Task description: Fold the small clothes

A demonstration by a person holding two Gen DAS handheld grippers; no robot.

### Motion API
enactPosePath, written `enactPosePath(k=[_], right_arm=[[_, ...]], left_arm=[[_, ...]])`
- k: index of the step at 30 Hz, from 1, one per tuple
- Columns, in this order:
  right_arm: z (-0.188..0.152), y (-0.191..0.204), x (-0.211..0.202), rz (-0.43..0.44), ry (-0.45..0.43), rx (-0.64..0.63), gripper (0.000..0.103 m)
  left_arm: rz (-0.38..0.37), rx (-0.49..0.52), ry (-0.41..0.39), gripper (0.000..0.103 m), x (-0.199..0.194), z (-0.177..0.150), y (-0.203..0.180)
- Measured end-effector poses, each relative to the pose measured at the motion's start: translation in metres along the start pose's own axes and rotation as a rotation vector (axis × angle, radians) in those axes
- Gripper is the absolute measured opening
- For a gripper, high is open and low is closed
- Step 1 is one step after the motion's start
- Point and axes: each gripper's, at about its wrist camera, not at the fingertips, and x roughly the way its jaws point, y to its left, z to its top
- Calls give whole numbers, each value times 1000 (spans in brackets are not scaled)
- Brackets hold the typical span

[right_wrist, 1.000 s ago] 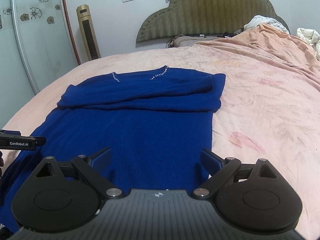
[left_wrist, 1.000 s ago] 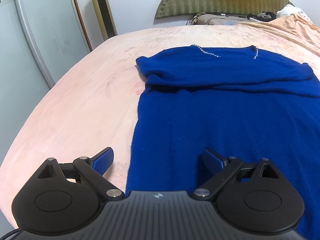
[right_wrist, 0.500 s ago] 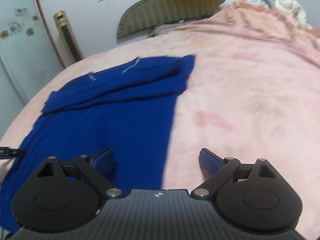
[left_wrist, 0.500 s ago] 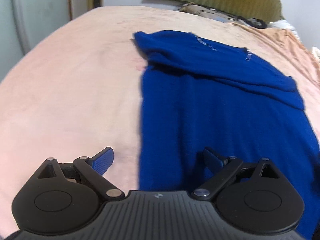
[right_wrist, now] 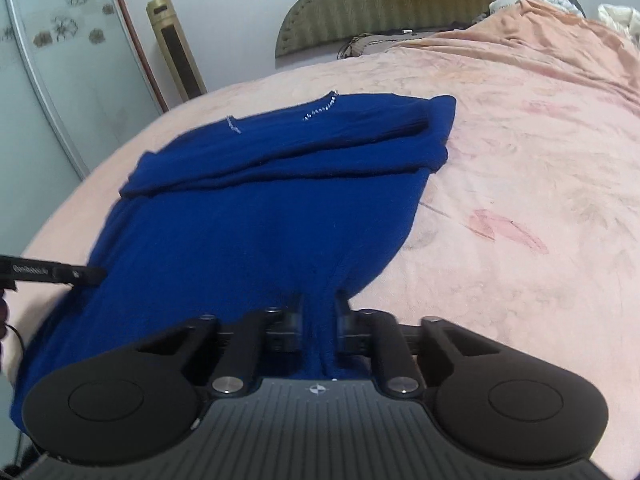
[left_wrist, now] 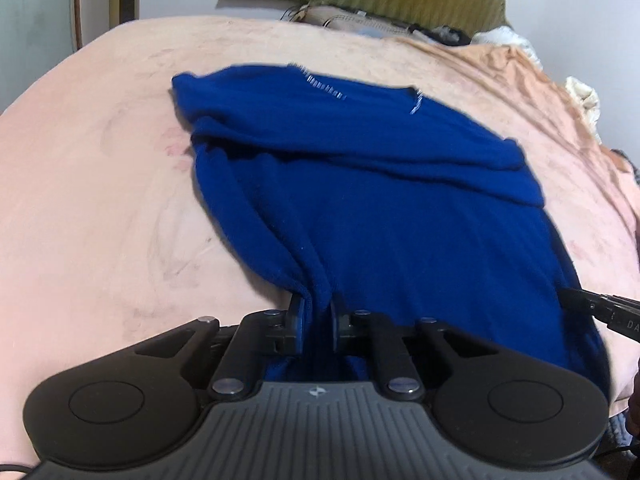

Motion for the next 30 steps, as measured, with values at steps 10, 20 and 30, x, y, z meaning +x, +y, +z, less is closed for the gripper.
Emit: enactPosePath(k=[10,20,30], right_arm=[[57,-2,-10,-26,-140,-63,10],[64,-32,34,-148,-158,84,36],[36,-37,5,-132,-182,117,57]], left_arm=[[32,31,-152,12,2,46,-16],[134,23,-119,16,36,49,-17],[226,43,-202,23,20,45,-23]])
